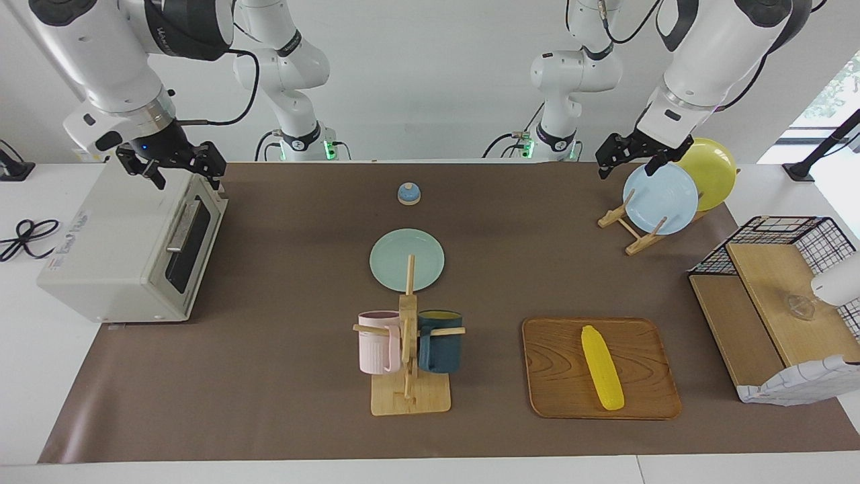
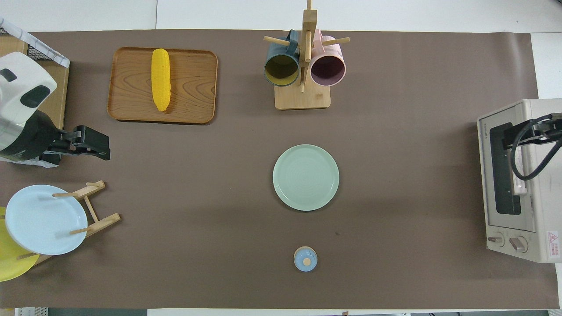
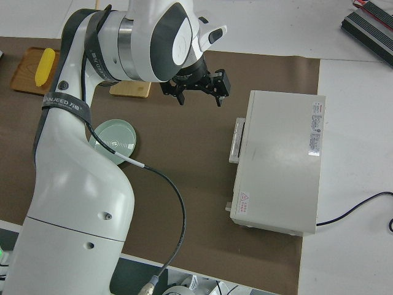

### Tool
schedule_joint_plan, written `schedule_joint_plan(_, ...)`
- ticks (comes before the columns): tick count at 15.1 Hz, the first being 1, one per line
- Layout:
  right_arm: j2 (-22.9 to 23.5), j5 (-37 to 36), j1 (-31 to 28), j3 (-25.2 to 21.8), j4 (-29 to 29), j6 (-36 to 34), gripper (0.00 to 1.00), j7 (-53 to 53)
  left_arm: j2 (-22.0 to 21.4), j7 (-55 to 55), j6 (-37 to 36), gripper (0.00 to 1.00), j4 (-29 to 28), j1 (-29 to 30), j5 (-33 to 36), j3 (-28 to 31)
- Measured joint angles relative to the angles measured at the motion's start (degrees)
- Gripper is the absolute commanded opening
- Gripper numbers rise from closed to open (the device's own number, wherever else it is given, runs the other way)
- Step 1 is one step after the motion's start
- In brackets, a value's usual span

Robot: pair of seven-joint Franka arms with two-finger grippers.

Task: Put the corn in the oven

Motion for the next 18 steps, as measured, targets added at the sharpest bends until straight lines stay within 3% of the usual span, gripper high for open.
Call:
schedule_joint_plan(8,-0.1,0.0,0.0,0.0,0.0,0.0,1.0,0.0,0.0,0.0,0.2,1.0,0.0,0.0,0.0,0.0)
schedule_joint_plan(13,-0.1,0.0,0.0,0.0,0.0,0.0,1.0,0.0,0.9,-0.4,7.7,1.0,-0.6,-0.1,0.0,-0.1)
schedule_joint_plan(15,-0.1,0.0,0.0,0.0,0.0,0.0,1.0,0.0,3.8,-0.4,9.7,1.0,-0.4,-0.5,0.0,-0.3)
schedule_joint_plan(18,-0.1,0.2,0.0,0.0,0.0,0.0,1.0,0.0,13.6,0.0,12.2,1.0,3.9,-1.4,0.0,-0.4)
